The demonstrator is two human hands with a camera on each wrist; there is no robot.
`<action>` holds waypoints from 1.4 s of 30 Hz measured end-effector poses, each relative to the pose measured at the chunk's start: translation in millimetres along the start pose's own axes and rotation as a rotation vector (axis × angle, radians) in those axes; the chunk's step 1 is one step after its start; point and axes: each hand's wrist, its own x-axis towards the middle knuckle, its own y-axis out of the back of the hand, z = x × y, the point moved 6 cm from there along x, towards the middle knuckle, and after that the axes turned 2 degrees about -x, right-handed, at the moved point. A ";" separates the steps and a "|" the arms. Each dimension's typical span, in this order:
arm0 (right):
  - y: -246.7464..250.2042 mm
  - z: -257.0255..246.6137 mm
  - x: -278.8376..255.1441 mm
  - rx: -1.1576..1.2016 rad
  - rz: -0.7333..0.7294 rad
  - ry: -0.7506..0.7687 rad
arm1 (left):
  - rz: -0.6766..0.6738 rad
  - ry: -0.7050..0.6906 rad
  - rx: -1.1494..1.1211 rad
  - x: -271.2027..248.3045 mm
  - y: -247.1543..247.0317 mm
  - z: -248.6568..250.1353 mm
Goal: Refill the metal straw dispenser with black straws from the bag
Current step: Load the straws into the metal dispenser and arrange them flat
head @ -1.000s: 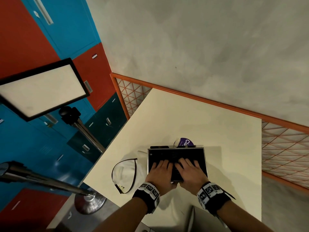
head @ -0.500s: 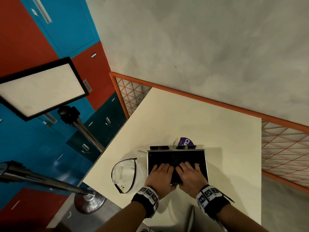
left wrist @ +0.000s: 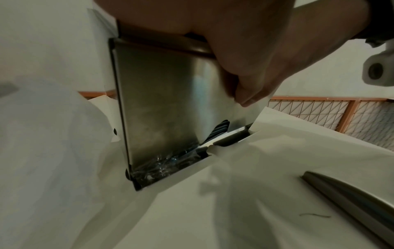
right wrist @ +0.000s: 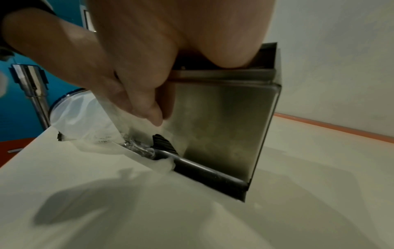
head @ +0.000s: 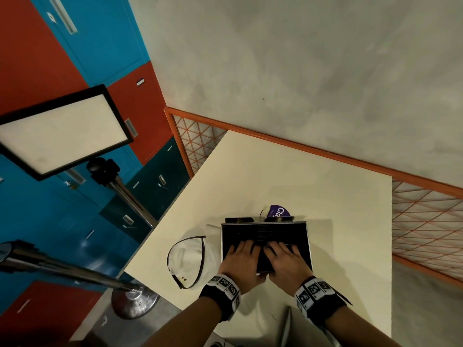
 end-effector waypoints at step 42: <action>-3.2 5.0 1.6 0.005 -0.047 -0.017 | 0.032 -0.070 -0.049 7.8 7.5 -2.6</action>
